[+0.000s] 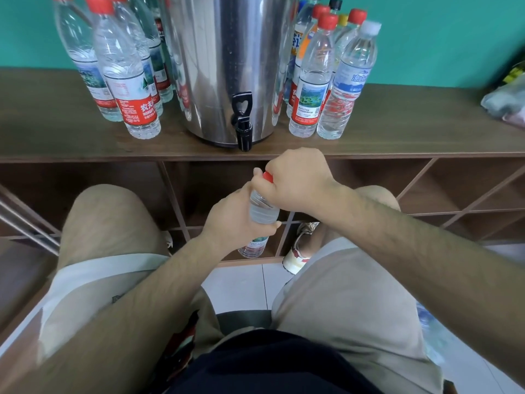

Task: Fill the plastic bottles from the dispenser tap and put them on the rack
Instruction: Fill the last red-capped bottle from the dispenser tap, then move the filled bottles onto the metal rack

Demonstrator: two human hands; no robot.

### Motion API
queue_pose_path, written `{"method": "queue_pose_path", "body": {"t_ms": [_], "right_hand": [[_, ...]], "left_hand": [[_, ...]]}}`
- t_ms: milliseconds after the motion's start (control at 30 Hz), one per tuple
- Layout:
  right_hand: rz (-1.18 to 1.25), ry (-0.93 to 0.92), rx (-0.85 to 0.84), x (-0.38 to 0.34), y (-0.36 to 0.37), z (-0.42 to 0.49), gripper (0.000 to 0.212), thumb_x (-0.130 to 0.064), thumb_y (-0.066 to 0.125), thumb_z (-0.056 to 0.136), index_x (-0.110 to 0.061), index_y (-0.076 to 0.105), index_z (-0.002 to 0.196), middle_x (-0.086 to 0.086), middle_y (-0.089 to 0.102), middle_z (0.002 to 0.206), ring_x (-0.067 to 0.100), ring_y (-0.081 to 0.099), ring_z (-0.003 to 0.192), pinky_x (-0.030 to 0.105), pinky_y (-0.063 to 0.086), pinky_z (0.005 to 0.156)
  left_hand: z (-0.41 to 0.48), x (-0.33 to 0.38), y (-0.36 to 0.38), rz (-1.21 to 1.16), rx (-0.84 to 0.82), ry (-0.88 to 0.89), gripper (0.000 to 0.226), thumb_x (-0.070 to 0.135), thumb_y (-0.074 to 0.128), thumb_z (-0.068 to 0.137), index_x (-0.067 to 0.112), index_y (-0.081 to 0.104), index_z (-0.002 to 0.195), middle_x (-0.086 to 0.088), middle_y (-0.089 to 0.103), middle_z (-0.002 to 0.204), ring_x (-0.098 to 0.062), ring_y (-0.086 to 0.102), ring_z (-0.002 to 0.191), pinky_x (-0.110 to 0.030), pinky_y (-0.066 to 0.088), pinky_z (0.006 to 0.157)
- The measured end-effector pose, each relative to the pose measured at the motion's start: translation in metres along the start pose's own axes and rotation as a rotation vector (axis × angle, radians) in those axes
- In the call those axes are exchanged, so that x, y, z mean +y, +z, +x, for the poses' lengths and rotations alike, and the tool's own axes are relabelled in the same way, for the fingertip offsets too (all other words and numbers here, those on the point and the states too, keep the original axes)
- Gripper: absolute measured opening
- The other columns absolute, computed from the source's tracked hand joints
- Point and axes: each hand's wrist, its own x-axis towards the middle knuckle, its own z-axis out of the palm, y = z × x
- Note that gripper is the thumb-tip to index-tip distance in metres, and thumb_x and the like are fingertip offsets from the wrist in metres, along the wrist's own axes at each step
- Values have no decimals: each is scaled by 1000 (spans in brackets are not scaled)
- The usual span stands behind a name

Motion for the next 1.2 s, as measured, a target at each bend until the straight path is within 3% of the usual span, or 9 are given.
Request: {"method": "queue_pose_path", "body": {"t_ms": [100, 233, 333, 433, 533, 767, 833, 1033, 1200], "right_hand": [[57, 68, 26, -5, 0, -8, 59, -60, 32, 104, -20, 47, 64, -5, 50, 62, 19, 51, 60, 30, 31, 55], [413, 96, 147, -8, 0, -29, 53, -73, 32, 100, -25, 53, 102, -11, 58, 87, 15, 57, 73, 34, 44, 62], [739, 25, 110, -19, -1, -36, 38, -57, 42, 105, -29, 48, 131, -13, 65, 105, 8, 64, 84, 40, 55, 72], [989, -61, 49, -41, -11, -26, 62, -46, 59, 98, -32, 33, 153, -20, 63, 126, 2, 65, 99, 26, 56, 80], [1036, -102, 135, -64, -24, -1, 71, -37, 65, 94, -32, 30, 156, -23, 60, 130, 2, 65, 109, 26, 57, 87], [1052, -60, 221, -125, -51, 99, 66, -14, 66, 97, -23, 36, 155, -7, 54, 141, 15, 56, 128, 39, 49, 108], [1036, 1, 223, -136, -50, 131, 67, -16, 68, 95, -20, 36, 154, 4, 54, 145, 23, 53, 133, 40, 46, 110], [1006, 208, 218, -163, -22, 197, 84, -23, 79, 85, -16, 30, 152, 13, 45, 142, 34, 47, 132, 43, 43, 105], [1011, 301, 218, -179, 3, 221, 101, -45, 80, 85, -17, 17, 160, 15, 44, 148, 37, 49, 131, 48, 48, 103]], "left_hand": [[-4, 3, -6, 64, 18, -24, 70, 62, 82, 72, 32, 52, 128, 16, 67, 105, -5, 64, 92, -25, 55, 80], [-8, 8, -34, 5, 49, -91, 56, 64, 75, 68, 42, 52, 114, 19, 66, 98, -2, 66, 86, -28, 57, 73], [-11, 10, -72, -141, 170, -120, 48, 54, 82, 68, 50, 51, 104, 23, 66, 94, 0, 68, 87, -20, 48, 68], [-12, 15, -115, -170, 250, -113, 54, 55, 85, 65, 36, 58, 108, 15, 71, 94, -3, 70, 88, -32, 56, 75], [-12, 15, -157, -217, 327, -100, 46, 46, 83, 64, 34, 64, 104, 15, 75, 92, -1, 72, 85, -41, 60, 80], [-6, -9, -247, -127, 534, -178, 49, 48, 87, 68, 43, 62, 110, 20, 69, 99, 3, 68, 89, -29, 57, 79], [0, -20, -261, -92, 582, -229, 46, 50, 86, 69, 47, 58, 105, 15, 65, 98, -1, 66, 90, -29, 55, 76], [25, -49, -275, -85, 645, -420, 65, 44, 90, 66, 21, 51, 113, 3, 65, 109, -22, 67, 100, -50, 58, 89], [49, -67, -273, -62, 705, -481, 58, 39, 86, 70, 21, 50, 112, 3, 63, 110, -23, 65, 100, -48, 57, 89]]}}
